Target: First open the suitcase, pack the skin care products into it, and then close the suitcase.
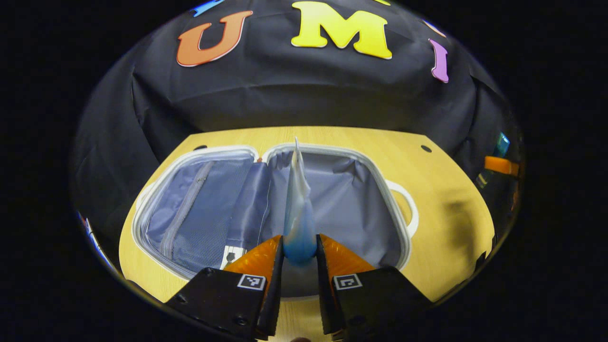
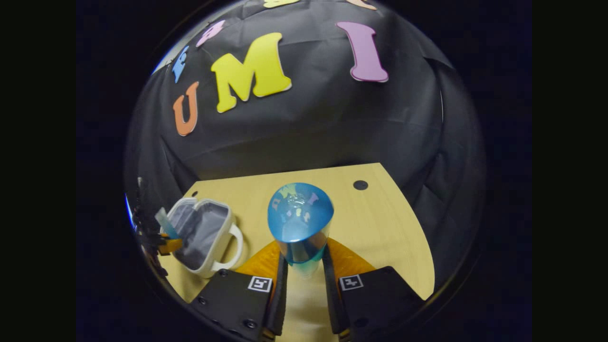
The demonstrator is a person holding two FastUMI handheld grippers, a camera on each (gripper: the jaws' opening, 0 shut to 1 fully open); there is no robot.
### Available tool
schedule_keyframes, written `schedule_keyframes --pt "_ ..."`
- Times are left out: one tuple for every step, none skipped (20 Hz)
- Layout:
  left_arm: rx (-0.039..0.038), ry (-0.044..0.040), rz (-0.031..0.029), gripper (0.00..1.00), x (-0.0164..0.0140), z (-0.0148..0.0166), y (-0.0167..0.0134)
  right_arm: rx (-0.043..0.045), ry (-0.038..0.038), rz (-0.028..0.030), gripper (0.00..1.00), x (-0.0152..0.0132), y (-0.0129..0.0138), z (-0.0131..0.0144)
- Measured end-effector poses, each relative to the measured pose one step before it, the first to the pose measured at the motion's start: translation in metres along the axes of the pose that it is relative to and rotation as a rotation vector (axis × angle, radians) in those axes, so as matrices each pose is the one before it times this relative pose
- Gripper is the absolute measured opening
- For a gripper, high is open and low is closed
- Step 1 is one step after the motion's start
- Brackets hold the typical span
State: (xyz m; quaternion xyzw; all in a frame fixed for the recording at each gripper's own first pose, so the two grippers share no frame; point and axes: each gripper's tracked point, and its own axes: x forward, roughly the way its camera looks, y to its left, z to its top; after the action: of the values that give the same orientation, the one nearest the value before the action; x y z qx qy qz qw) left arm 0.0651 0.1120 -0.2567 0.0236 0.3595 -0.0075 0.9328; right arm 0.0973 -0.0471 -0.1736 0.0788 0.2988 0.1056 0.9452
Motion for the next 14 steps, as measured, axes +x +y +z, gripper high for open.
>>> schedule_keyframes --pt "-0.00631 0.03413 -0.00106 0.38 0.00458 -0.00790 0.00304 -0.00529 0.00059 0.00988 0.35 -0.00992 0.00897 0.00198" --pt "-0.00968 0.03755 0.00089 0.38 0.00375 -0.00747 0.00228 0.00062 -0.00050 0.00836 0.35 -0.00761 0.00885 0.00003" --pt "-0.00494 0.03582 0.00489 0.38 0.00402 -0.00561 0.00161 0.00024 -0.00059 0.00895 0.34 -0.00756 0.00810 0.00129" --pt "0.00635 0.03009 0.01261 0.38 0.00594 -0.00384 0.00334 -0.00106 -0.00394 0.00781 0.35 -0.00624 0.00760 0.00025" --pt "0.01212 0.02340 0.00493 0.38 0.00389 -0.00115 -0.00128 -0.00342 -0.00274 0.00663 0.35 -0.00491 0.00672 0.00115" --pt "0.01495 0.02594 0.01469 0.38 0.00370 -0.00220 0.00033 -0.00203 -0.00064 0.00549 0.35 -0.00370 0.00594 0.00141" --pt "0.00972 0.03181 0.01490 0.38 0.00391 -0.00311 0.00037 0.00456 -0.00288 0.01180 0.35 -0.00385 0.00636 0.00313" --pt "0.00561 0.04030 0.01779 0.38 0.00215 -0.00343 0.00112 0.00773 -0.00536 0.01283 0.35 -0.00440 0.00733 0.00311" --pt "-0.00268 -0.00839 0.00826 0.38 -0.00123 0.00564 -0.00026 0.00621 -0.00714 0.00872 0.34 -0.00316 0.00466 0.00515" --pt "-0.01633 0.02804 0.00590 0.38 0.00341 0.00012 -0.00006 0.00217 -0.00465 0.00336 0.34 -0.00271 0.00297 0.00267" --pt "-0.02769 0.01898 0.00663 0.38 0.00052 -0.00040 0.00032 0.00807 -0.00019 0.00300 0.35 -0.00254 0.00221 0.00148" --pt "-0.02136 0.00976 0.00741 0.38 0.00232 0.00329 0.00015 0.01623 0.00391 0.00784 0.35 -0.00197 0.00271 0.00073" --pt "-0.01094 0.01238 0.00979 0.38 0.00194 0.00169 0.00070 0.01674 0.00533 0.00802 0.34 -0.00227 0.00268 0.00146" --pt "-0.00712 0.01375 0.01425 0.38 0.00176 0.00107 0.00072 0.00899 0.00470 0.00400 0.34 -0.00270 0.00105 0.00109"
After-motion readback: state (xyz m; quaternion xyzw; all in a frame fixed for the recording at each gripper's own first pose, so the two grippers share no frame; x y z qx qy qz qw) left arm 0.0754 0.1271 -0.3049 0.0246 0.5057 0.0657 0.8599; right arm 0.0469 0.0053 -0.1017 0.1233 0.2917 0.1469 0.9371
